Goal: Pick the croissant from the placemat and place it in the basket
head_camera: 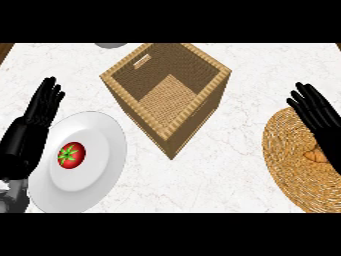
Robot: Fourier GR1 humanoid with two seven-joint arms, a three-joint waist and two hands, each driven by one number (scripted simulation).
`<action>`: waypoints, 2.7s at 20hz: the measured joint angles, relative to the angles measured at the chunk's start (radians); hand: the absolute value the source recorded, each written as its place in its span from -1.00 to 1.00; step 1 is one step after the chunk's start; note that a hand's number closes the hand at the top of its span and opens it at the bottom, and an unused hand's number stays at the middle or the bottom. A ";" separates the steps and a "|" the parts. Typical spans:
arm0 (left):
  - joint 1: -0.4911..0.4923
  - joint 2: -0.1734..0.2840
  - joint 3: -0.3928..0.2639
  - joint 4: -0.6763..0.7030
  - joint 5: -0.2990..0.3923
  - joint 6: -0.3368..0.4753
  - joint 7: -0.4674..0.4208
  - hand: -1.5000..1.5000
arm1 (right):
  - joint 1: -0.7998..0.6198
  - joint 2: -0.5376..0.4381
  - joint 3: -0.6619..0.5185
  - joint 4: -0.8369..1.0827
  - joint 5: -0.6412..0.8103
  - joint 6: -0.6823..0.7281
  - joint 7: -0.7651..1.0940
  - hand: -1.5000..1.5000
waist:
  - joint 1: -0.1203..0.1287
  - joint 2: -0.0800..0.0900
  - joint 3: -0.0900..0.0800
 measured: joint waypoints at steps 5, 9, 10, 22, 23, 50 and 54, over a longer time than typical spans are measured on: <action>-0.058 0.052 0.018 0.025 -0.073 -0.009 0.038 0.00 | -0.125 0.016 -0.050 0.163 -0.019 0.033 0.014 1.00 | 0.005 -0.005 -0.019; -0.074 0.067 0.005 0.051 -0.116 -0.013 0.045 0.00 | -0.199 0.141 -0.114 0.257 -0.118 -0.037 -0.003 1.00 | -0.003 -0.006 -0.017; -0.075 0.072 0.006 0.069 -0.122 -0.021 0.036 0.00 | -0.215 0.185 -0.090 0.268 -0.089 -0.085 -0.011 -1.00 | 0.000 -0.006 -0.019; -0.101 0.057 -0.004 0.145 -0.170 -0.032 0.029 0.00 | -0.433 -0.003 0.061 0.332 0.415 -0.462 0.293 -1.00 | -0.010 -0.016 -0.035; -0.097 0.058 -0.004 0.143 -0.169 -0.034 0.029 0.00 | -0.444 -0.058 0.077 0.339 0.445 -0.432 0.341 -1.00 | -0.011 -0.018 -0.036; -0.099 0.012 0.052 0.116 -0.211 -0.094 0.053 0.00 | -0.698 -0.362 0.189 0.572 0.460 0.628 0.678 -1.00 | 0.004 -0.009 -0.028; -0.099 -0.006 0.066 0.130 -0.233 -0.100 0.044 0.00 | -0.646 -0.342 0.189 0.569 0.531 0.648 0.635 -1.00 | -0.002 -0.010 -0.027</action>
